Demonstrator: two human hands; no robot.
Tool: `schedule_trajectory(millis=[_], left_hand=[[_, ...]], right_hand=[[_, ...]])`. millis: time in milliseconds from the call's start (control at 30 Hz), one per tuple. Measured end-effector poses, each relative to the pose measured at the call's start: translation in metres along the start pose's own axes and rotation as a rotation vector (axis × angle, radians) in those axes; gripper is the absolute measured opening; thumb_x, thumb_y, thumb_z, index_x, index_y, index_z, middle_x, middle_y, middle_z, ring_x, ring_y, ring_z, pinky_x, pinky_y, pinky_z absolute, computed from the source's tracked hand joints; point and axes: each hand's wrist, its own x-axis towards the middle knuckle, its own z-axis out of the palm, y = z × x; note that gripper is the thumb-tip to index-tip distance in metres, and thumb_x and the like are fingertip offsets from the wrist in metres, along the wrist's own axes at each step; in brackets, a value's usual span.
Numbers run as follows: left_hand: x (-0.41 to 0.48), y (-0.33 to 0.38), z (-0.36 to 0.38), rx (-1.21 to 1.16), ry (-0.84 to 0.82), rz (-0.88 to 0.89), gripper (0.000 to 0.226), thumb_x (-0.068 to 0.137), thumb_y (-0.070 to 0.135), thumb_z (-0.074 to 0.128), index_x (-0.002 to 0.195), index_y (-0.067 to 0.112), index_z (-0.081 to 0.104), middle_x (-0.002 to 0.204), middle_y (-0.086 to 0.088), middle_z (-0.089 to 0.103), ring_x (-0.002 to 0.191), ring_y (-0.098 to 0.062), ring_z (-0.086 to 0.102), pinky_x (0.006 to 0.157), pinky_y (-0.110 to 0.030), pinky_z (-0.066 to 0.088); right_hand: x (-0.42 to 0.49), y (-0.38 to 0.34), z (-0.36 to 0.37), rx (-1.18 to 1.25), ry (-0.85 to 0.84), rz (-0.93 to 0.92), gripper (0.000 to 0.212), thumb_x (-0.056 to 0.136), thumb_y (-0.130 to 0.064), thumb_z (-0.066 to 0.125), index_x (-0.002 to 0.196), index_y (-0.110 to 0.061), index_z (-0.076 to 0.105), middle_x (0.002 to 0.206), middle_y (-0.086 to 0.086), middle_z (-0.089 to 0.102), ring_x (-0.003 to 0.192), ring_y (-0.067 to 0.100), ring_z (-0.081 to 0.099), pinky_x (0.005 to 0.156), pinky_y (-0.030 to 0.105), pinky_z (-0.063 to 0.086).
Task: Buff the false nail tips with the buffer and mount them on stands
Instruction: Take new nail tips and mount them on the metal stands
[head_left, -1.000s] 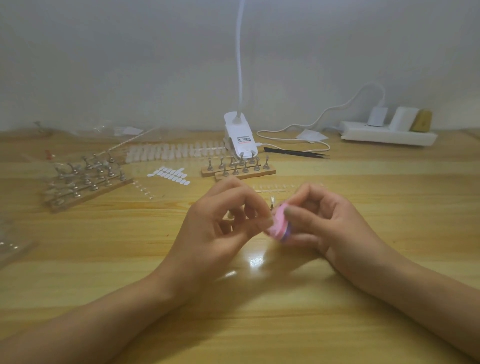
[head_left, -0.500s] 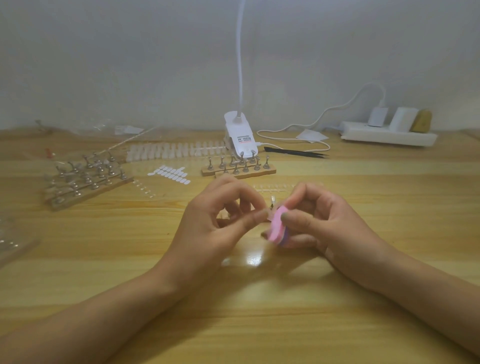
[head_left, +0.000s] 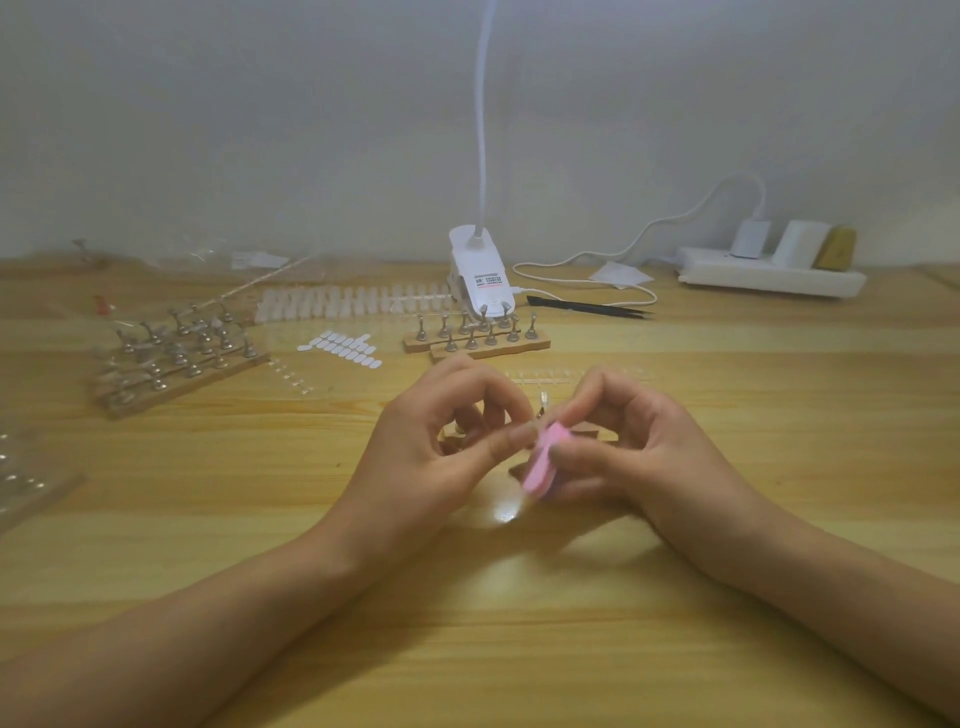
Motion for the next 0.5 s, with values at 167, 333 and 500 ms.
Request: schedule_trajectory(millis=[167, 333, 500], left_hand=[[-0.0022, 0.002, -0.0003, -0.001, -0.014, -0.002, 0.011, 0.08, 0.034, 0.074, 0.079, 0.026, 0.068, 0.088, 0.006, 0.057, 0.074, -0.008, 0.053, 0.063, -0.02, 0.047], [-0.0007, 0.0016, -0.0009, -0.01, 0.022, -0.006, 0.011, 0.08, 0.031, 0.072, 0.08, 0.021, 0.068, 0.088, 0.003, 0.058, 0.076, -0.015, 0.055, 0.067, -0.024, 0.05], [-0.0018, 0.003, -0.0004, -0.01, -0.01, -0.01, 0.012, 0.081, 0.033, 0.074, 0.079, 0.023, 0.068, 0.088, 0.004, 0.057, 0.074, -0.01, 0.054, 0.064, -0.022, 0.048]], right_hand=[[0.0031, -0.0012, -0.005, 0.105, 0.081, -0.003, 0.017, 0.065, -0.028, 0.08, 0.073, -0.023, 0.065, 0.088, 0.01, 0.072, 0.076, 0.019, 0.073, 0.064, 0.026, 0.058], [0.0024, 0.0018, -0.0044, 0.044, 0.01, 0.001, 0.023, 0.071, -0.02, 0.086, 0.078, -0.019, 0.064, 0.096, 0.013, 0.072, 0.085, 0.033, 0.074, 0.069, 0.036, 0.062], [0.0013, 0.0024, -0.0049, 0.079, 0.105, -0.033, 0.018, 0.07, -0.023, 0.083, 0.076, -0.023, 0.066, 0.09, 0.008, 0.073, 0.082, 0.025, 0.074, 0.068, 0.031, 0.061]])
